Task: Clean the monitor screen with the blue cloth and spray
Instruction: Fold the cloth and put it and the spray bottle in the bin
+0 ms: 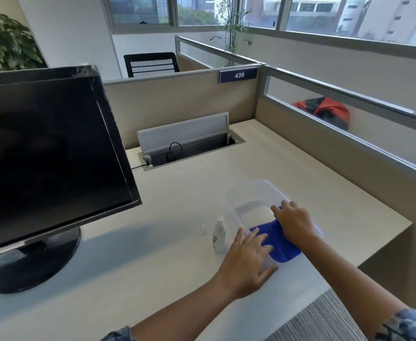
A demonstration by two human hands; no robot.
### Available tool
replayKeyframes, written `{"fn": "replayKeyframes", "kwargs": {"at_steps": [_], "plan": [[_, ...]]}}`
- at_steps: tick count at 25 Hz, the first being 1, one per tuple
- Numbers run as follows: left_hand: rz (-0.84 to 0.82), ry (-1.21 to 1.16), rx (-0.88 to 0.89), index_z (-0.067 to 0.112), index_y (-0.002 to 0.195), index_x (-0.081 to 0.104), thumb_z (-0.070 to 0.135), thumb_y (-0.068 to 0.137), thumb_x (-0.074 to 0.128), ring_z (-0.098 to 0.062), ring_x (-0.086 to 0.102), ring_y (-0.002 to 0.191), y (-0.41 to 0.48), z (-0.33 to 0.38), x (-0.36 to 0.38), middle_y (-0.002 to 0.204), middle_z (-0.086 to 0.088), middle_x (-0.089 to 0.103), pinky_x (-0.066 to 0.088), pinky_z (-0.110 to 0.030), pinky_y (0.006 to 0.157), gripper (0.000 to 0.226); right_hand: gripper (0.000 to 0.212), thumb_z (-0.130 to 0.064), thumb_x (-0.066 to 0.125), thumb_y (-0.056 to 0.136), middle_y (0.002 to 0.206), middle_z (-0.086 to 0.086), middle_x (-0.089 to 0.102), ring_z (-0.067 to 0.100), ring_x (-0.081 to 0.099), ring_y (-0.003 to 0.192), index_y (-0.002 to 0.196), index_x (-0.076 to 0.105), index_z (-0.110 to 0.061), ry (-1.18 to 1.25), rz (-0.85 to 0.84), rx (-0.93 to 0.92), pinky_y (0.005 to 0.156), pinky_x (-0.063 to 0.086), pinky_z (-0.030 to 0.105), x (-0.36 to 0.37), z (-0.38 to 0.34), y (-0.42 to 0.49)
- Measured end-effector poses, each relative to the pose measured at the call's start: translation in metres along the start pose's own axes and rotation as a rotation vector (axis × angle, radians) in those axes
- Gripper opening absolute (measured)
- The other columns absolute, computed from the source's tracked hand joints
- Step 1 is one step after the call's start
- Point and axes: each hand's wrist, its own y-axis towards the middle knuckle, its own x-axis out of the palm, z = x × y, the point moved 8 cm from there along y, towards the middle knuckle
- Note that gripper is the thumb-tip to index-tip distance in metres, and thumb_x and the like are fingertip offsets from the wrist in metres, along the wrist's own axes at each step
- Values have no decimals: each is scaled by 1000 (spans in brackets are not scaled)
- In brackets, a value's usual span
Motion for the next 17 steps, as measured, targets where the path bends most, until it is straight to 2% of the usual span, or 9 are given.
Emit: {"fn": "replayKeyframes", "kwargs": {"at_steps": [2, 5, 6, 8, 12, 15, 17], "plan": [[56, -82, 108, 13, 134, 45, 41, 97, 39, -20, 17, 144, -21, 2, -10, 151, -8, 35, 4, -41, 119, 47, 34, -15, 49, 89, 114, 0, 55, 18, 53, 98, 122, 49, -22, 65, 77, 35, 67, 44, 24, -16, 4, -6], [214, -84, 188, 16, 125, 54, 38, 96, 44, -21, 42, 133, -64, -15, -27, 137, -5, 53, 31, -42, 111, 37, 40, -23, 59, 88, 117, 4, 59, 24, 55, 100, 128, 54, -19, 315, 191, 73, 71, 52, 33, -52, 6, -20], [268, -82, 150, 17, 122, 55, 36, 95, 46, -19, 46, 130, -77, -29, -33, 133, -3, 57, 38, -39, 107, 34, 40, -22, 61, 88, 116, 6, 61, 26, 56, 100, 127, 56, -18, 412, 224, 77, 70, 53, 36, -65, 3, -25], [351, -92, 1, 17, 121, 57, 34, 94, 51, -17, 47, 128, -101, -65, -42, 130, -1, 58, 42, -33, 104, 32, 35, -18, 64, 87, 113, 10, 64, 31, 59, 98, 121, 61, -14, 568, 329, 67, 65, 54, 39, -95, -8, -34], [415, -2, -305, 12, 120, 59, 36, 93, 46, -20, 50, 124, -147, -133, -52, 127, -4, 59, 44, -35, 101, 38, 25, -13, 65, 87, 105, 11, 68, 31, 63, 94, 112, 67, -11, 727, 548, -57, 65, 54, 37, -157, -52, -44], [431, 43, -484, 10, 119, 59, 39, 93, 39, -25, 52, 122, -179, -170, -53, 125, -6, 59, 41, -43, 104, 44, 22, -11, 63, 88, 103, 9, 68, 26, 63, 93, 109, 68, -10, 807, 585, -199, 66, 57, 35, -184, -101, -44], [443, 66, -599, 10, 118, 59, 41, 93, 36, -27, 51, 123, -198, -186, -49, 124, -6, 60, 36, -48, 106, 46, 22, -10, 60, 89, 104, 8, 67, 25, 61, 95, 110, 67, -11, 805, 532, -292, 66, 56, 35, -188, -141, -38]]}}
